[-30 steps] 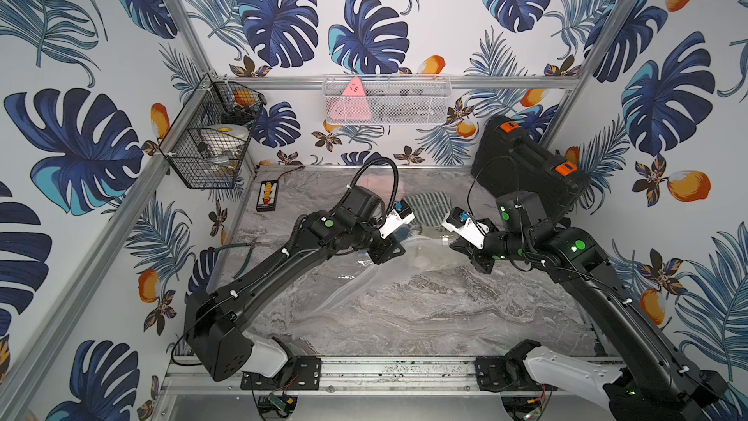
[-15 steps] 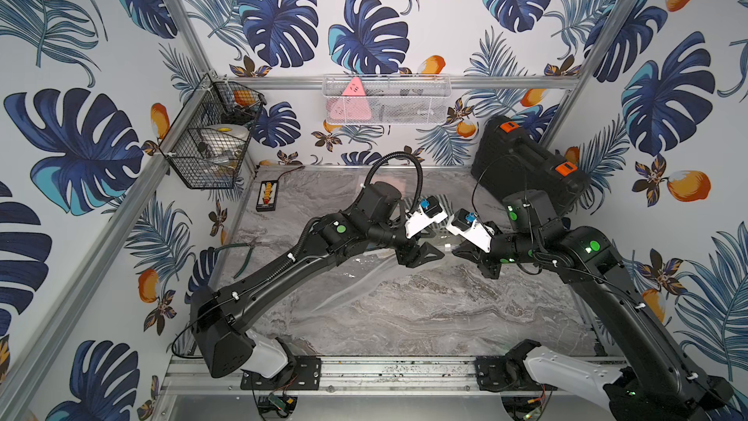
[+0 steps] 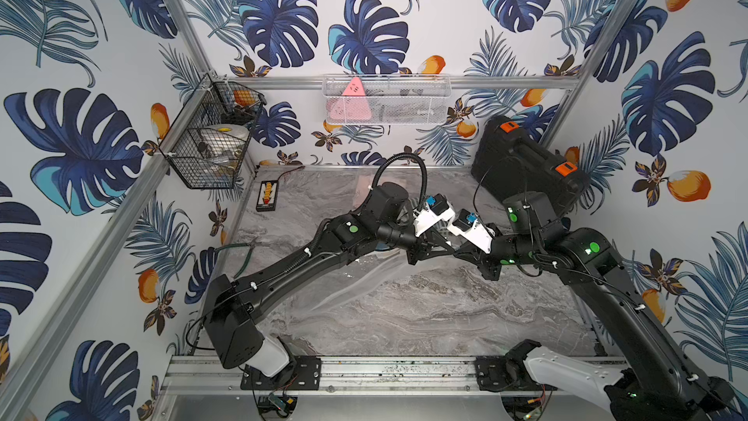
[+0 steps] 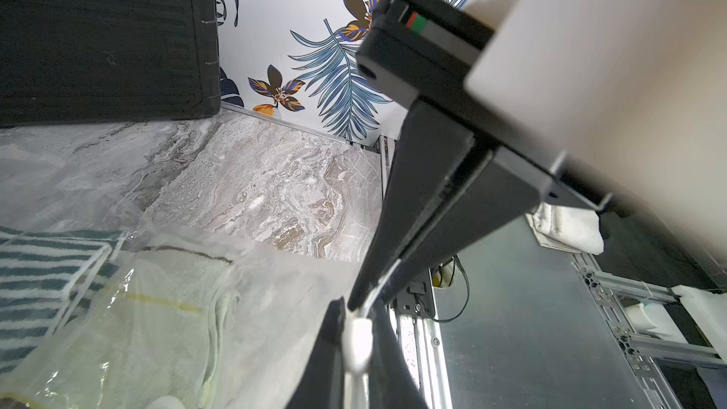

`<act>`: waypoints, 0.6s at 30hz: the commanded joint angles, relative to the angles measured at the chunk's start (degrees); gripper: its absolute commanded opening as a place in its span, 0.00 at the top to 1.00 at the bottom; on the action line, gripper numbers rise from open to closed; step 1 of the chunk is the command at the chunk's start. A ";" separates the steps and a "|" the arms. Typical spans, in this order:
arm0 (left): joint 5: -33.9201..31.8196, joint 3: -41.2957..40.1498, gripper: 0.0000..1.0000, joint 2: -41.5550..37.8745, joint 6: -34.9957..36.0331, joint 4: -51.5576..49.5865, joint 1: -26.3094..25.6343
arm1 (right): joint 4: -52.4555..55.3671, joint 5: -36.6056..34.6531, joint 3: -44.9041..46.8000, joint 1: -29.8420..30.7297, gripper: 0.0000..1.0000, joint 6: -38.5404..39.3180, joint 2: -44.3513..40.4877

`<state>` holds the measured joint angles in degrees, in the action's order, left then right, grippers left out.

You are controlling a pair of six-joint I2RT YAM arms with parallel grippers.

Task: Place the folded towel into the vacuum bag
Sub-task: Close the vacuum bag at the center of the board.

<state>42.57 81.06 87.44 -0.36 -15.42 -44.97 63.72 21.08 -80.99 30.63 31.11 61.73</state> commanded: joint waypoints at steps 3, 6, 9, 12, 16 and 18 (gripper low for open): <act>0.22 -1.95 1.00 -0.85 3.14 -0.18 0.82 | -3.46 3.98 1.03 -0.64 1.00 -2.75 -1.00; -0.13 -5.29 1.00 -2.18 3.53 0.34 2.06 | -3.96 6.10 2.68 -2.65 1.00 -3.07 -2.18; -0.02 -8.45 1.00 -3.48 3.63 1.57 3.11 | -5.59 8.62 5.11 -4.36 1.00 -3.98 -4.05; 1.31 -8.63 1.00 -2.95 4.19 0.63 3.13 | -5.89 9.89 6.01 -5.19 1.00 -4.52 -3.88; 2.34 -9.23 1.00 -2.79 3.36 2.06 3.13 | -4.78 12.07 5.33 -5.08 1.00 -4.14 -2.22; 2.59 -9.57 1.00 -3.06 2.87 3.14 3.13 | -6.09 14.37 5.56 -5.03 0.87 -5.15 -2.07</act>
<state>46.46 72.29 84.47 2.74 -8.75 -42.28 59.79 30.98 -74.87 25.71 27.35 59.35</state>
